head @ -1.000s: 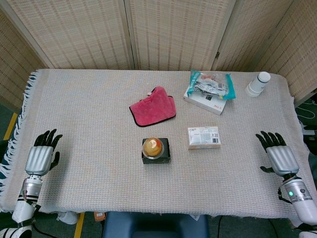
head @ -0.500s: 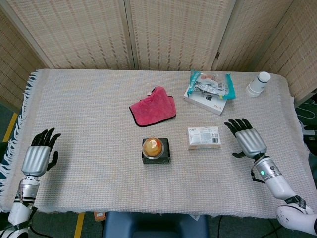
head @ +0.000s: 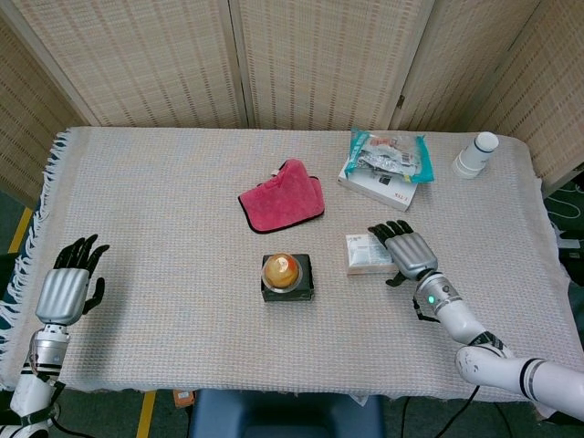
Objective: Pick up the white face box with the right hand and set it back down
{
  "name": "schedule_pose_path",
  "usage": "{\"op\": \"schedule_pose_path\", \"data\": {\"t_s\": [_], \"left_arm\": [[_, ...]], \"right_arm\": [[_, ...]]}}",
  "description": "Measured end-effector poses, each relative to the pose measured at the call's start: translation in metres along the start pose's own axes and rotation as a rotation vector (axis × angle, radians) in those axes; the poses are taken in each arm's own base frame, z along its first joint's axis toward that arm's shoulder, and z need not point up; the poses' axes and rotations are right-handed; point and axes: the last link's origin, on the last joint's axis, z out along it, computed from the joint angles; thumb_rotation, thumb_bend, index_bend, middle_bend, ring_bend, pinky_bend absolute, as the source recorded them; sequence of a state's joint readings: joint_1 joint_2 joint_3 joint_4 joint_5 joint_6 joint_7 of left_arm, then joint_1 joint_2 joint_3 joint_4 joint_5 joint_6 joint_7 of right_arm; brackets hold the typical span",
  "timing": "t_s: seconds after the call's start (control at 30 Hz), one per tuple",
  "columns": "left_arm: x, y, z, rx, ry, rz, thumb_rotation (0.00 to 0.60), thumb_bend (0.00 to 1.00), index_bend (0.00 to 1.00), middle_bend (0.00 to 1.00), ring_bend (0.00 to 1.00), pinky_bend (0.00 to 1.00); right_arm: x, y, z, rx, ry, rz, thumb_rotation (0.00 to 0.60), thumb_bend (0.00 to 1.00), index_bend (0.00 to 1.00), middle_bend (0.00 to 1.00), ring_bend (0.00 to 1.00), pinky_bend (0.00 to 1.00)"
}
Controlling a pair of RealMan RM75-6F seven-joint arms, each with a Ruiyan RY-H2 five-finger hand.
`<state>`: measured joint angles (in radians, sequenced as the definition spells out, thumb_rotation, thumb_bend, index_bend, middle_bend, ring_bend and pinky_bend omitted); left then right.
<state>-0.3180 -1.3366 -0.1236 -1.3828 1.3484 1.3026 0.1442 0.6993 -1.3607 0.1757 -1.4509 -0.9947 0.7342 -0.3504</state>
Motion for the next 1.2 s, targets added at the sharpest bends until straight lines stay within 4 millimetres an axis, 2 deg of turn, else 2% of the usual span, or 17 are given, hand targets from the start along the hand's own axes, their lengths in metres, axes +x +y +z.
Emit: {"op": "schedule_pose_path", "data": {"t_s": [0.47, 0.63, 0.83, 1.03, 1.2], "left_arm": [[-0.002, 0.001, 0.002, -0.003, -0.005, -0.001, 0.6, 0.55, 0.16, 0.0, 0.0, 0.11], [-0.001, 0.0, 0.002, -0.002, -0.003, -0.001, 0.6, 0.55, 0.16, 0.0, 0.0, 0.11], [0.0, -0.001, 0.002, 0.002, 0.002, -0.004, 0.6, 0.55, 0.16, 0.0, 0.0, 0.11], [0.0, -0.002, 0.002, 0.002, 0.001, -0.005, 0.6, 0.55, 0.16, 0.0, 0.0, 0.11], [-0.001, -0.002, 0.002, 0.002, -0.001, -0.005, 0.6, 0.55, 0.16, 0.0, 0.0, 0.11]], "right_arm": [[-0.004, -0.025, 0.027, 0.023, -0.034, 0.021, 0.6, 0.03, 0.11, 0.11, 0.0, 0.0], [-0.003, -0.035, 0.033, 0.046, -0.035, 0.02, 0.6, 0.03, 0.14, 0.14, 0.0, 0.0], [-0.004, -0.038, 0.034, 0.049, -0.041, 0.019, 0.6, 0.03, 0.21, 0.19, 0.0, 0.0], [-0.007, -0.034, 0.035, 0.027, -0.039, 0.006, 0.6, 0.06, 0.28, 0.28, 0.04, 0.0], [-0.006, -0.033, 0.036, 0.015, -0.012, -0.005, 0.6, 0.17, 0.38, 0.42, 0.16, 0.0]]}}
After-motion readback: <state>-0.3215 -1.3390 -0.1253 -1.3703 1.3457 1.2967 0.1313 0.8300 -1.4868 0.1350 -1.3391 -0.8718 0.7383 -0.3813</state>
